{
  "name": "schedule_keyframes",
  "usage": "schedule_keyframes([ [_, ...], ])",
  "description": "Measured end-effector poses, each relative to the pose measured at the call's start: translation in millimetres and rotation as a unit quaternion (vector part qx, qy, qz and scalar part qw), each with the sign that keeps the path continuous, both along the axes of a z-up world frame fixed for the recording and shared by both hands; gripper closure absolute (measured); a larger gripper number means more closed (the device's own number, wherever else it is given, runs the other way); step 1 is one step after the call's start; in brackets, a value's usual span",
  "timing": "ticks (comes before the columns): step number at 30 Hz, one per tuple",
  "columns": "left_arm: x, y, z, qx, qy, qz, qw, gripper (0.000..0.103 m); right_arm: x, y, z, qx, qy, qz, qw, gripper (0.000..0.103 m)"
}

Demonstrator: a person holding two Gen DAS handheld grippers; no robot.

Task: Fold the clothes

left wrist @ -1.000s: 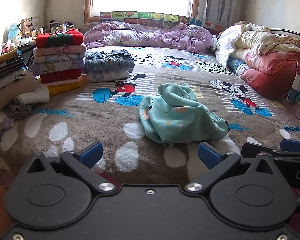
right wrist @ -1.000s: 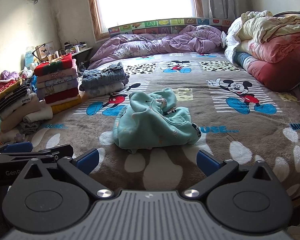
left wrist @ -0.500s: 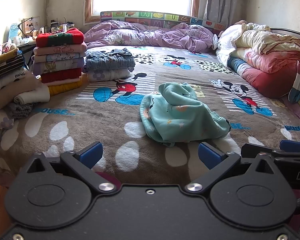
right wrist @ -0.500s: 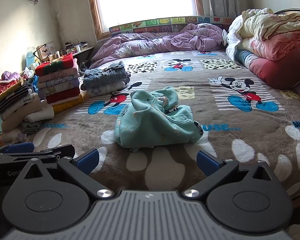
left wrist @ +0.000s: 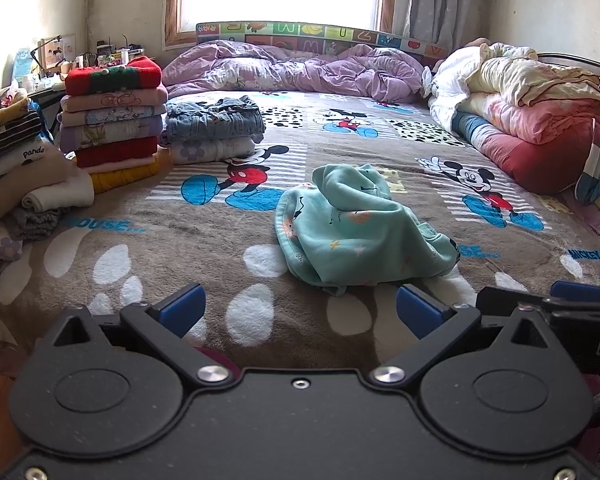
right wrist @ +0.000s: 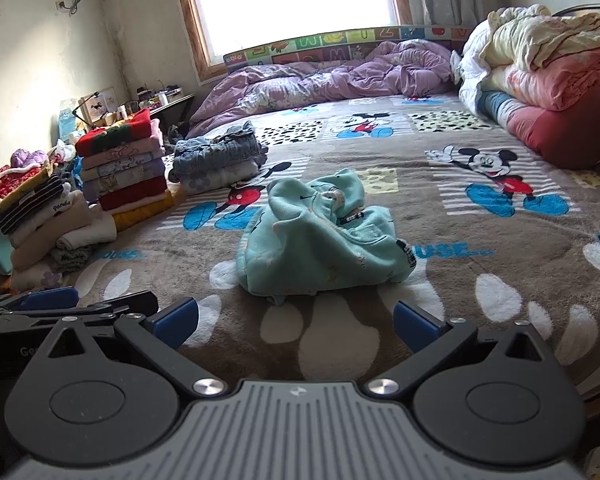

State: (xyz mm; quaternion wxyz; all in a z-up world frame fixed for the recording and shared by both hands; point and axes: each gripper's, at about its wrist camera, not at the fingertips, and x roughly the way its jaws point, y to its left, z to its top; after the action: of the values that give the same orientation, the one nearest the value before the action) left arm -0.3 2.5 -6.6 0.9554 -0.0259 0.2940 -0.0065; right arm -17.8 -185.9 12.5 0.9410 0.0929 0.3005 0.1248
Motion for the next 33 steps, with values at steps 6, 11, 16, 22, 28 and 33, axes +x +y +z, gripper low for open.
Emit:
schedule_keyframes([
  [6, 8.5, 1.5, -2.9, 0.0, 0.007, 0.002, 1.0, 0.0, 8.7, -0.4, -5.2, 0.009, 0.01, 0.007, 1.0, 0.0],
  [11, 17.7, 0.4, -7.5, 0.002, 0.017, 0.002, 0.9998, 0.0, 18.8, -1.0, -11.3, 0.009, 0.02, 0.008, 1.0, 0.0],
  [16, 29.2, -2.1, -11.3, 0.006, 0.025, -0.002, 0.9997, 0.0, 30.3, -3.1, -17.3, 0.016, 0.026, 0.005, 1.0, 0.0],
  [22, 48.0, -6.2, -17.2, 0.011, 0.037, -0.007, 0.9992, 0.0, 48.0, -12.2, -25.9, 0.03, 0.035, 0.004, 0.999, 0.0],
  [28, 68.0, -9.1, -23.4, 0.016, 0.048, -0.015, 0.9986, 0.0, 70.0, -22.4, -35.8, 0.045, 0.044, -0.004, 0.998, 0.0],
  [33, 86.4, -12.3, -30.3, 0.018, 0.057, -0.028, 0.9978, 0.0, 87.2, -30.2, -44.2, 0.062, 0.049, -0.007, 0.997, 0.0],
])
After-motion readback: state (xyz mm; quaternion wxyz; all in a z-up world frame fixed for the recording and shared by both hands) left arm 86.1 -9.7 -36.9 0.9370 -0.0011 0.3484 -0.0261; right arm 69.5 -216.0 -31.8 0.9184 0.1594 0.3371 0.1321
